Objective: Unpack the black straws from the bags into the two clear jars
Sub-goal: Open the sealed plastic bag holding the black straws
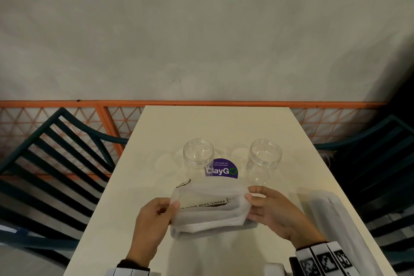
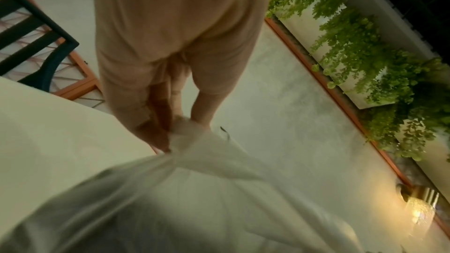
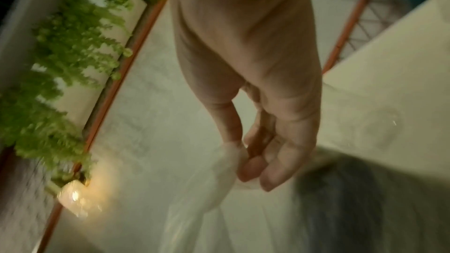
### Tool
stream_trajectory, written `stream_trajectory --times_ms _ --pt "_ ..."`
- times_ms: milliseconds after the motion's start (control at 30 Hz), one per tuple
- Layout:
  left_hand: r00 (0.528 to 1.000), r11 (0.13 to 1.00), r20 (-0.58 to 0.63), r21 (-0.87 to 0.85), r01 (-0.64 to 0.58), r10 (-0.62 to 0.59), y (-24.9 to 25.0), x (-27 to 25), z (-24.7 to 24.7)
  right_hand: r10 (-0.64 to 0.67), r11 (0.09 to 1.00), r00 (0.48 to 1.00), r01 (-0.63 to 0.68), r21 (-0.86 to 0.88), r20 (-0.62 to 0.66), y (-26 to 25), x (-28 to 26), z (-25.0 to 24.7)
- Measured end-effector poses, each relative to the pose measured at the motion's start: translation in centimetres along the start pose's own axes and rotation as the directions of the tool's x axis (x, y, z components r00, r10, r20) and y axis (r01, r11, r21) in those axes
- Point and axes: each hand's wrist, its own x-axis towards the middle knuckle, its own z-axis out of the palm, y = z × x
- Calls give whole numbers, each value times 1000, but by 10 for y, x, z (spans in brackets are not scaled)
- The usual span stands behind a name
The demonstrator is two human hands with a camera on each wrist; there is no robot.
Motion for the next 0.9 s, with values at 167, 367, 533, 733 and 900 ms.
stream_trajectory --times_ms 167,367,533,733,900 --pt "980 927 118 -323 189 -159 1 0 -2 125 928 986 -156 338 111 0 2 -8" --pt "949 806 265 -518 287 -168 10 -3 2 187 852 982 -177 493 30 3 10 -22" --pt "960 768 238 -585 261 -145 10 -3 7 94 881 996 -84 465 3 5 4 -10" --pt "986 801 115 -574 168 -124 10 3 1 -110 983 994 109 -150 3 24 2 4" --pt "995 874 61 -474 103 -84 15 1 -2 -256 779 966 229 -583 38 36 7 19"
